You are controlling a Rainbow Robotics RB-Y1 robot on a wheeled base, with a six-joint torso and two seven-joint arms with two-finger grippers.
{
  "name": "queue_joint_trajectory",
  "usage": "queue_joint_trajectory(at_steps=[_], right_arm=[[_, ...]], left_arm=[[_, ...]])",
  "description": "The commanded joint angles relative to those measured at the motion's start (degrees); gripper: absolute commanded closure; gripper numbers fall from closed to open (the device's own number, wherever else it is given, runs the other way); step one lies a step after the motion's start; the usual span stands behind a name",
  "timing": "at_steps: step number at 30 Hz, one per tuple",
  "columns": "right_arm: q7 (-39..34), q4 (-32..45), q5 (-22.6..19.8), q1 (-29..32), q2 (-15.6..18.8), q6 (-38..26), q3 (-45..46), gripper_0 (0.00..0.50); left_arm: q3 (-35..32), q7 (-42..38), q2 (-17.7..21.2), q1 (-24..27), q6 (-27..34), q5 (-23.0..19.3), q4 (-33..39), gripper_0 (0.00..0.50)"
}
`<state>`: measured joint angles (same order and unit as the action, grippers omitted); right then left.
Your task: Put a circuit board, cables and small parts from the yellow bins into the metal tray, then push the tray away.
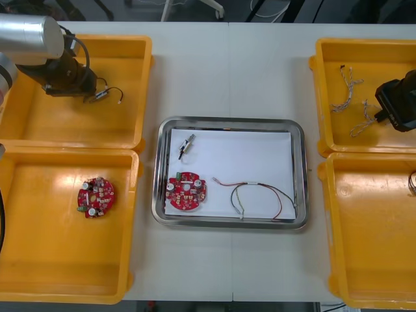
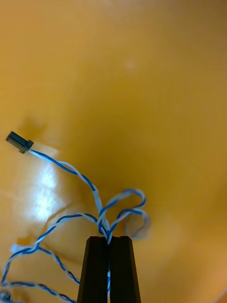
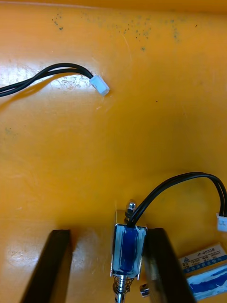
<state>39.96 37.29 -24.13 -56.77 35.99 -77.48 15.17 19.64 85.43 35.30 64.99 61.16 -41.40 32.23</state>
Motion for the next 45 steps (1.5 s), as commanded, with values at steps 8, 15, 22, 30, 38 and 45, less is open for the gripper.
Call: queue_joint_trajectory(at_steps=[8,15,22,30,38,45], right_arm=[[10.4,12.54,-0.57,0.78,4.62,-13.48,0.3,0.5],[18.23,16.58,-3.99,0.78,7.26,-21.22,1.36,0.5],[24.11,22.82,-5.14,0.78,8.22,-28.78,1.36,0.5],[26.66,35.65,-6.02,1.57,8.4,-32.52,1.27,0.5],[27.1,48.05,-10.85,7.11,8.49,-32.52,0.3,0.5],[27.1,58.15,-19.02,12.47,8.57,-32.52,-1.9,0.5]], left_arm=[[1.01,7.91,-0.49,-0.48,-0.78,-0.44,1.26,0.5],[1.01,7.83,0.47,-0.48,0.63,-0.7,2.84,0.5],[0.57,7.21,3.55,-0.48,6.7,-1.41,8.2,0.5],[-2.94,6.86,6.71,-0.48,15.75,-2.2,13.82,0.5],[-4.79,5.01,9.53,-0.57,25.06,-2.2,20.77,0.5],[-5.4,-2.11,11.02,-1.09,34.12,-1.41,29.64,0.5]])
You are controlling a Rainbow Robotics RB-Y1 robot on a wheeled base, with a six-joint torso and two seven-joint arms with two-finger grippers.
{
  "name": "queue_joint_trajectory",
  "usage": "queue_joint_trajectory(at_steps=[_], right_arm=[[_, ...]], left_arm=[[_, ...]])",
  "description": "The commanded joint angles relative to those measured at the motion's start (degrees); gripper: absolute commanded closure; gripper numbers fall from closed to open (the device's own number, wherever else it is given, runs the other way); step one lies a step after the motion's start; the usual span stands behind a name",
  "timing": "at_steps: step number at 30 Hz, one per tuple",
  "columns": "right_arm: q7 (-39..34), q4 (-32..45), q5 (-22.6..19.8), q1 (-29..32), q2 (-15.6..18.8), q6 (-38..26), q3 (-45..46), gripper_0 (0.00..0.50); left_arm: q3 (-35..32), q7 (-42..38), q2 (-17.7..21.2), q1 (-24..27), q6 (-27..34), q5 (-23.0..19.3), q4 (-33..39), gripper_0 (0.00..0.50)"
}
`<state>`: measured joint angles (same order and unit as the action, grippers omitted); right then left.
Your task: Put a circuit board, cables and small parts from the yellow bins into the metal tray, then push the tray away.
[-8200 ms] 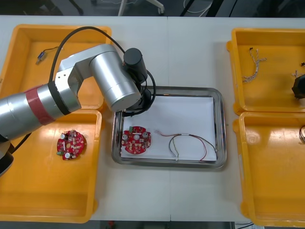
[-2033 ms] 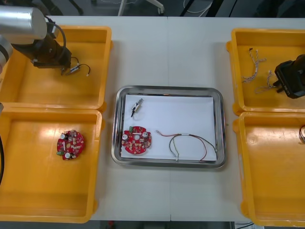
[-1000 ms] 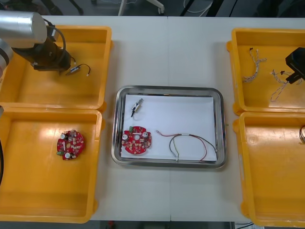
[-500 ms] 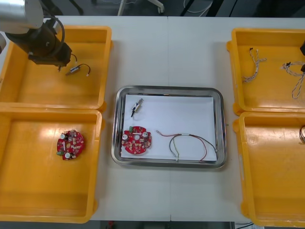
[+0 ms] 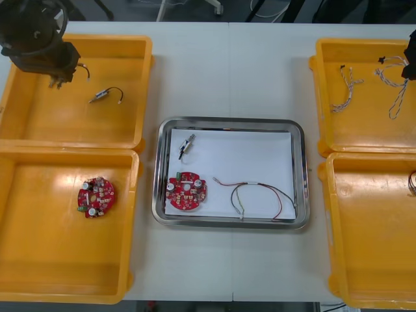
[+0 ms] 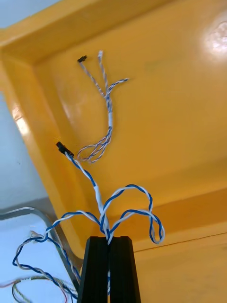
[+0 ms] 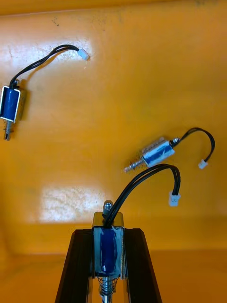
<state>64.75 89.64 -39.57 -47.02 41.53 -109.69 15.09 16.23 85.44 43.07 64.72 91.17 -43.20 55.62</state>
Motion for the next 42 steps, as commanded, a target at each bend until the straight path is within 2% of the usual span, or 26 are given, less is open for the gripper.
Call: queue_joint_trajectory(at_steps=[1,12,19,28,34,38,42], right_arm=[[2.31,7.3,-4.9,3.17,3.12,-0.31,-2.78,0.5],[3.63,23.39,-12.99,3.69,3.12,-0.31,-16.5,0.5],[5.74,29.54,-17.74,3.78,3.21,-0.31,-24.23,0.5],[16.38,33.41,-14.31,3.69,3.12,-0.26,-34.07,0.5],[24.64,32.79,-9.65,3.69,2.59,5.19,-40.14,0.5],[28.51,31.3,-6.4,3.26,0.66,7.38,-42.77,0.5],[32.37,27.87,-5.7,2.73,-1.71,9.05,-43.04,0.5]], left_arm=[[-2.25,-3.52,3.34,-1.35,5.42,0.75,8.1,0.5],[-5.59,-15.04,3.34,-6.36,14.74,1.37,23.57,0.5],[-5.5,-21.54,2.9,-8.11,17.29,-1.62,32.0,0.5],[-5.5,-29.19,-0.79,-10.31,17.81,-3.47,41.58,0.5],[-5.42,-33.06,-4.04,-10.4,18.83,-3.38,44.75,0.5],[-4.01,-33.85,-5.45,-10.4,18.83,-2.32,46.33,0.5],[-3.39,-34.64,-6.15,-10.4,18.83,-2.32,46.95,0.5]])
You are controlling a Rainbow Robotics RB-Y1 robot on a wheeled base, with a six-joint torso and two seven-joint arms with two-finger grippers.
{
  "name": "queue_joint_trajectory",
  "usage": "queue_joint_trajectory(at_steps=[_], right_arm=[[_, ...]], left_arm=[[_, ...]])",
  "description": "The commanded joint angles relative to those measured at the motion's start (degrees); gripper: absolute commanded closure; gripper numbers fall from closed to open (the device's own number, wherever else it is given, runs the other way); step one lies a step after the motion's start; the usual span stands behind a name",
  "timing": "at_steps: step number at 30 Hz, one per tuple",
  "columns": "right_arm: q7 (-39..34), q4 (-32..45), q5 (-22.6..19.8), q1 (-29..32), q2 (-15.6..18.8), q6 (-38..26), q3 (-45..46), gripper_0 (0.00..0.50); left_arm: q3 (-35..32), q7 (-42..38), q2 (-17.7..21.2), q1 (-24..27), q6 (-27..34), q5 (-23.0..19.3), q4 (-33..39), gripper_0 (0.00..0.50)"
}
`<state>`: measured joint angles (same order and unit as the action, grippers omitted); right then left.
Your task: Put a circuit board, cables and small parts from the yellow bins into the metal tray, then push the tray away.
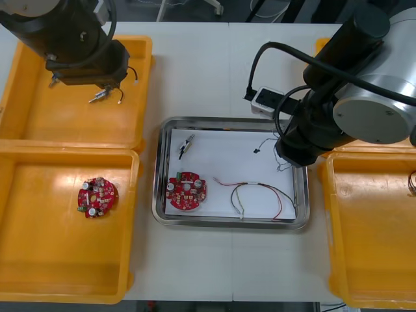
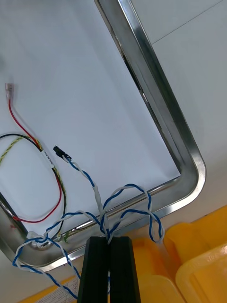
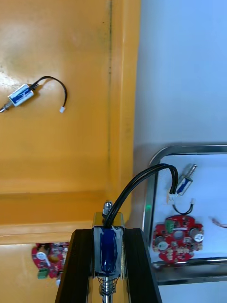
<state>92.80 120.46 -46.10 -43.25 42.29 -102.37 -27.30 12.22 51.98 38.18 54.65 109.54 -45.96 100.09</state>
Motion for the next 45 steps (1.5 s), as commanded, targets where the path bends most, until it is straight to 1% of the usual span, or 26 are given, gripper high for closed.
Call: queue_joint_trajectory(at_steps=[1,3,7,12,15,22,24,27,31,34,35,38,39,40,41,42,43,45], right_arm=[[4.93,-3.48,0.83,-1.05,-2.65,2.18,-0.73,0.5],[7.22,-5.42,1.18,-1.05,-3.35,4.11,-1.08,0.5],[8.01,-7.44,1.98,-1.23,-4.41,6.4,-2.05,0.5],[8.18,-8.76,5.84,-1.75,-5.2,9.47,-5.57,0.5],[8.18,-9.9,7.16,-1.75,-5.2,11.23,-7.5,0.5],[8.54,-14.12,7.34,-1.67,-6.25,13.87,-8.56,0.5],[8.89,-15.7,8.04,-1.67,-6.6,15.1,-8.82,0.5],[9.06,-17.63,8.04,-1.67,-6.52,16.94,-8.82,0.5],[9.06,-19.83,7.6,-1.67,-6.87,17.47,-8.91,0.5],[8.62,-20.09,7.69,-1.67,-7.13,17.56,-8.91,0.5],[8.62,-20.09,7.78,-1.67,-7.22,17.56,-8.91,0.491],[8.18,-20.09,7.6,-1.67,-7.31,17.65,-9.0,0.416],[7.92,-20.09,7.69,-1.67,-7.31,17.56,-8.91,0.331],[7.74,-20.09,7.69,-1.67,-7.31,17.56,-8.91,0.203],[7.66,-20.09,7.78,-1.67,-7.31,17.56,-9.0,0.141],[7.57,-20.09,8.04,-1.67,-7.31,17.65,-8.91,0.023],[7.39,-20.09,8.04,-1.67,-7.31,17.65,-9.0,0.0],[7.22,-19.92,8.3,-1.67,-7.31,17.73,-8.91,0.0]], left_arm=[[0.61,-1.26,-1.36,-0.33,0.46,0.43,2.57,0.5],[0.61,-1.61,-1.44,-0.33,0.46,0.43,3.1,0.5],[0.61,-1.7,-1.53,-0.33,0.46,0.26,3.19,0.5],[0.61,-2.23,-1.44,-0.42,0.46,-0.18,3.19,0.5],[0.52,-2.14,-1.44,-0.42,0.46,0.26,3.1,0.5],[0.52,-2.23,-1.44,-0.42,0.46,0.35,3.1,0.5],[0.52,-2.32,-1.44,-0.51,0.46,0.35,3.1,0.5],[0.52,-2.32,-1.44,-0.42,0.46,0.26,3.19,0.5],[0.52,-2.41,-1.44,-0.42,0.46,0.26,3.19,0.5],[0.52,-2.41,-1.44,-0.42,0.46,0.35,3.19,0.5],[0.52,-2.41,-1.44,-0.51,0.46,0.35,3.19,0.5],[0.52,-2.32,-1.36,-0.51,0.46,0.35,3.19,0.5],[0.52,-2.32,-1.27,-0.42,0.46,0.26,3.19,0.5],[0.52,-2.41,-1.27,-0.42,0.46,0.26,3.19,0.5],[0.52,-2.41,-1.27,-0.51,0.46,0.35,3.1,0.5],[0.52,-2.41,-1.27,-0.42,0.46,0.35,3.19,0.5],[0.52,-2.41,-1.27,-0.42,0.46,0.35,3.19,0.5],[0.52,-2.41,-1.27,-0.51,0.46,0.26,3.19,0.5]])
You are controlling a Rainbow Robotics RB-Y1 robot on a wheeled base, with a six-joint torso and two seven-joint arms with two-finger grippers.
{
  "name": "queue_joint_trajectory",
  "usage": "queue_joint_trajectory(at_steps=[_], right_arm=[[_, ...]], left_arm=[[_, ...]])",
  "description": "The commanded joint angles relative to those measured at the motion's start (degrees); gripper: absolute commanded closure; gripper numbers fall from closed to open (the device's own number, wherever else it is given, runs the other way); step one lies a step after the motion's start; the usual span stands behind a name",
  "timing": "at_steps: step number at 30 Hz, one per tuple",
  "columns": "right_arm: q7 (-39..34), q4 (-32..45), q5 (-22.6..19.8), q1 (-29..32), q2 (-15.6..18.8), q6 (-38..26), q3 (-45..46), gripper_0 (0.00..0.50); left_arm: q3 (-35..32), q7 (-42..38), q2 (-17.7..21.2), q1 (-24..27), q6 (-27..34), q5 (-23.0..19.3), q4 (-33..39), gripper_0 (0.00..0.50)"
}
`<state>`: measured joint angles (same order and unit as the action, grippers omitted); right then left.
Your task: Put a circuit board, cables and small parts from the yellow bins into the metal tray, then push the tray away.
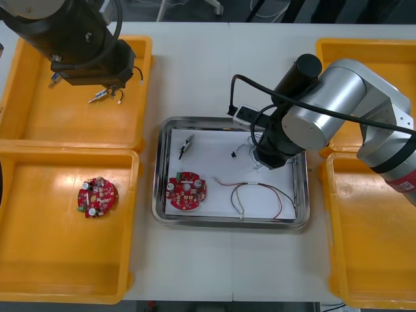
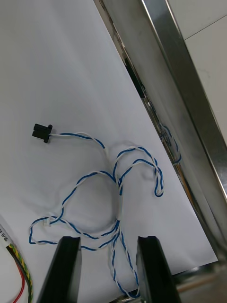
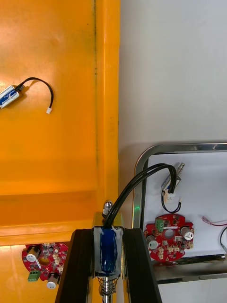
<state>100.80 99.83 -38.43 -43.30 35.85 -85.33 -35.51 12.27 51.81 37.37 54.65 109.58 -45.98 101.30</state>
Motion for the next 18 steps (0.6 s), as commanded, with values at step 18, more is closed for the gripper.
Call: queue_joint_trajectory(at_steps=[18], right_arm=[[-3.86,8.19,5.03,-3.2,-0.7,-12.67,2.99,0.0]], left_arm=[[0.48,-2.33,-0.36,-0.5,0.42,0.01,2.15,0.5]])
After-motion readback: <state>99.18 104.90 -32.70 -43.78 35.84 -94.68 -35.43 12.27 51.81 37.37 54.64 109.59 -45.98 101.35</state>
